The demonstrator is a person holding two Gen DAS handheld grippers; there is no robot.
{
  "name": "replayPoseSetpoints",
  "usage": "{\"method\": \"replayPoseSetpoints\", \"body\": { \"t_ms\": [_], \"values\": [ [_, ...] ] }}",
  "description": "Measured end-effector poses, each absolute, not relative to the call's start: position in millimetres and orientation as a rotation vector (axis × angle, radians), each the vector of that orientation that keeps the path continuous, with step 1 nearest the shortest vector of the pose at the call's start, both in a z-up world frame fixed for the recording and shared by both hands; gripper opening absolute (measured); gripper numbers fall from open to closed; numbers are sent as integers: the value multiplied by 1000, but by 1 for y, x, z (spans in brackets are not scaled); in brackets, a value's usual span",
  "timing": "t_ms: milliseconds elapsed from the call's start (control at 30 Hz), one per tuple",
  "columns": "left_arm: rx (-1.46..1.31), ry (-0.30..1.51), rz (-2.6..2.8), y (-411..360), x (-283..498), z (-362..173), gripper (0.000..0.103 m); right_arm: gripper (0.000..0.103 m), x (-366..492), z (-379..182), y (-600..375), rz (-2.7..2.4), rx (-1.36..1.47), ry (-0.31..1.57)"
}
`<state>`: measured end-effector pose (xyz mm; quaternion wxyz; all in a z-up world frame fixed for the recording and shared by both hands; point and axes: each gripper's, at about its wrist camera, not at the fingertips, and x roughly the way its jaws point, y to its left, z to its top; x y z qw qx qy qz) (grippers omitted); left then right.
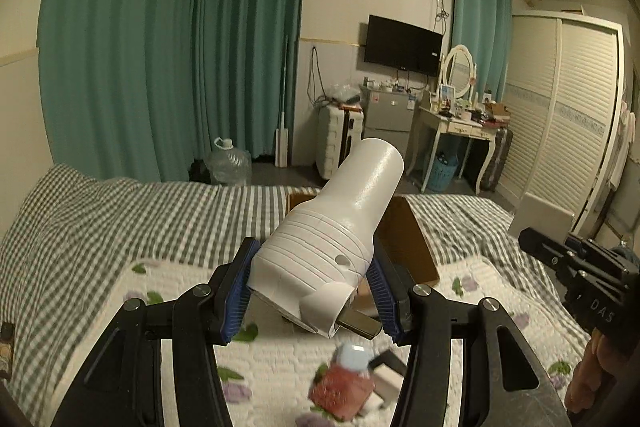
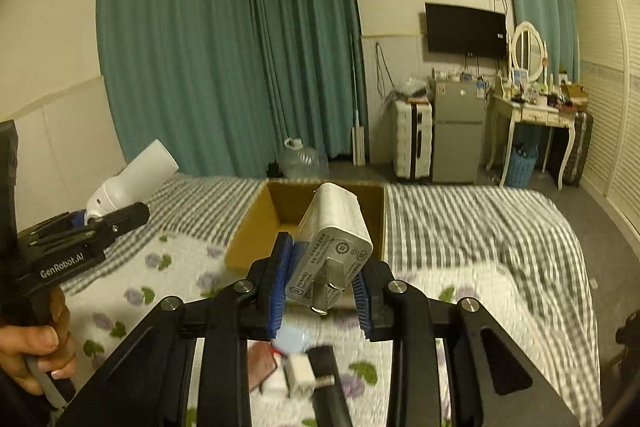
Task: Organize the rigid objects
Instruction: 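Lift the hair dryer with the left tool while the right tool lifts a white charger, then open the left tool over the box while the right tool drops the charger in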
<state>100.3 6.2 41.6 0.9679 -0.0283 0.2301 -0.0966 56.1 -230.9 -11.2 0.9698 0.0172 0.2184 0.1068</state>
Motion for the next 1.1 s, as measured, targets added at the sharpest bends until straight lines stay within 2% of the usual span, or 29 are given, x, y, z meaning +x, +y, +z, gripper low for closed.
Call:
{"method": "replayPoseSetpoints", "body": {
  "t_ms": [200,400,733,1100],
  "values": [
    [-59,457,-209,0,130,42,54,28,88,1,-227,210,-7,393],
    [-57,486,-220,-14,167,27,54,28,135,-11,-226,212,-35,409],
    [-19,589,-239,-44,232,-25,54,28,212,-74,-224,222,-82,530],
    [-21,766,-239,-63,272,-83,54,28,259,-141,-222,248,-105,672]
  ]
}}
